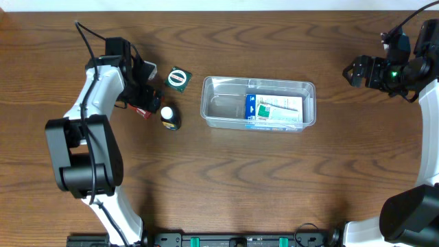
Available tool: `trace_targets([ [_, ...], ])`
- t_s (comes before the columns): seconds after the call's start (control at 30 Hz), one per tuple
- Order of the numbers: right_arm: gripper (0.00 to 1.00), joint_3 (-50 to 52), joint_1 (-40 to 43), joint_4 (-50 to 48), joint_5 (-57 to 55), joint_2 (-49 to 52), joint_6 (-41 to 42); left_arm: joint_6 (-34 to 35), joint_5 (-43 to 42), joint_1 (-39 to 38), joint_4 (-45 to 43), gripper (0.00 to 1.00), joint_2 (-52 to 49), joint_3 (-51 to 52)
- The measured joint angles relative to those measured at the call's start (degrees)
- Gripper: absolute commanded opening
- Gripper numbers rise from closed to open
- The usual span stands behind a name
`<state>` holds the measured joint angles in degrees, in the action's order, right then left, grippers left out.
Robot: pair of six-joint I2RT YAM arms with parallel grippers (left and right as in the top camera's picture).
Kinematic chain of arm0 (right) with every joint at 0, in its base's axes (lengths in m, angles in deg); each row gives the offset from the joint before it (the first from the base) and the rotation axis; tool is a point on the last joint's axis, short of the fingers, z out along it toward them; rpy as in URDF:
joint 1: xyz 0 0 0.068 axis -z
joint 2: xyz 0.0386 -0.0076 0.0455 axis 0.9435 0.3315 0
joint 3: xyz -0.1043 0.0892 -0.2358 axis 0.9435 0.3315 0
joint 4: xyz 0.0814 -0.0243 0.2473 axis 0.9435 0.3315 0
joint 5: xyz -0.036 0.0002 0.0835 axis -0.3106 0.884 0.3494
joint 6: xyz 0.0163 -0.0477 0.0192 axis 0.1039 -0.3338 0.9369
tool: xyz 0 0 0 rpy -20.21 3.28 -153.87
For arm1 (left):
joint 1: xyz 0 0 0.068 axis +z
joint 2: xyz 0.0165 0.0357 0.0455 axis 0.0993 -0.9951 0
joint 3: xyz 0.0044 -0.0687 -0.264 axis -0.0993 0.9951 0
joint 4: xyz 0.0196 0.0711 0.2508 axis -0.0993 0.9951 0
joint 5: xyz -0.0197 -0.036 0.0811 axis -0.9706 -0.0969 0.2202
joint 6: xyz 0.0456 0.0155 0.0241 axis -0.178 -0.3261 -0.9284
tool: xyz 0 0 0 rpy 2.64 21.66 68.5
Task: Pack container
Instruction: 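Lower left gripper onto the red Panadol box and close on it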
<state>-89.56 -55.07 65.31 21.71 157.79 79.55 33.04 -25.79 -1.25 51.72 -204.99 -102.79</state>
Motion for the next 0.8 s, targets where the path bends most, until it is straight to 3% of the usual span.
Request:
trace_targets([
  [0.37, 0.99, 0.0, 0.0, 0.0, 0.0, 0.0, 0.0, 3.7, -2.4, 0.0, 0.6, 0.98, -1.2, 0.0],
  [0.5, 0.99, 0.0, 0.0, 0.0, 0.0, 0.0, 0.0, 7.2, -2.6, 0.0, 1.7, 0.83, -1.2, 0.0],
  [0.8, 0.99, 0.0, 0.0, 0.0, 0.0, 0.0, 0.0, 13.9, -2.7, 0.0, 3.6, 0.82, -1.2, 0.0],
])
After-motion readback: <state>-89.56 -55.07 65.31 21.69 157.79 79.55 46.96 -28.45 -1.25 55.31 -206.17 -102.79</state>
